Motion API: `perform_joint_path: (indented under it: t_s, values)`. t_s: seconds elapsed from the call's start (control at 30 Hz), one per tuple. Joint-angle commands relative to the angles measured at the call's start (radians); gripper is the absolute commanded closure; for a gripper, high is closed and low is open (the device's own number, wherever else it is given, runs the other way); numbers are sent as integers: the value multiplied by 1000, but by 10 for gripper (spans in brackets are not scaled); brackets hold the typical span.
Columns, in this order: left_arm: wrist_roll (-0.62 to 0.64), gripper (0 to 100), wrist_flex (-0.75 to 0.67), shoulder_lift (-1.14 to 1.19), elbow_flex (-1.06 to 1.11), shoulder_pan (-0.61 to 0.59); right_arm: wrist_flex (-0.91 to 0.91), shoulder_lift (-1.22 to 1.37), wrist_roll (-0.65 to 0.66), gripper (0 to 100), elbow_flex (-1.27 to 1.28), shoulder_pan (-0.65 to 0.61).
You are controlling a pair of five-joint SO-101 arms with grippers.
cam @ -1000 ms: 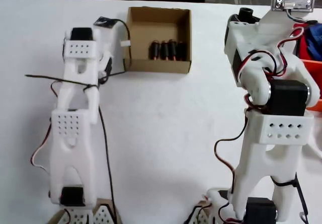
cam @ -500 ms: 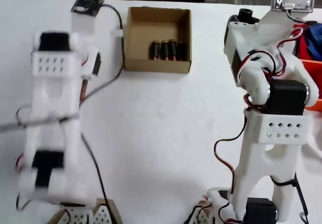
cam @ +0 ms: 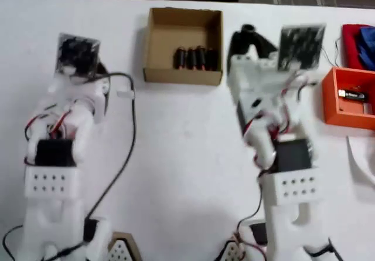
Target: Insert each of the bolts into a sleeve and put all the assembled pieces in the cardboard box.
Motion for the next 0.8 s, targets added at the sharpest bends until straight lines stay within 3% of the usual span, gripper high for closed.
perform_joint_path:
  t_s: [0.0,0.4,0.5,0.67,0.77]
  values:
    - [2,972,-43,-49,-4,-9,-153,-47,-8,978,80,-22]
    - [-15,972,-71,-57,105,-52,-285,143,-8,978,81,-97]
    - [101,972,-213,-57,128,-51,-318,179,-8,978,81,-125]
    - [411,972,-548,-57,128,-26,-366,205,-8,978,87,-136]
    - [526,972,-618,-64,110,49,-369,205,-8,978,91,-137]
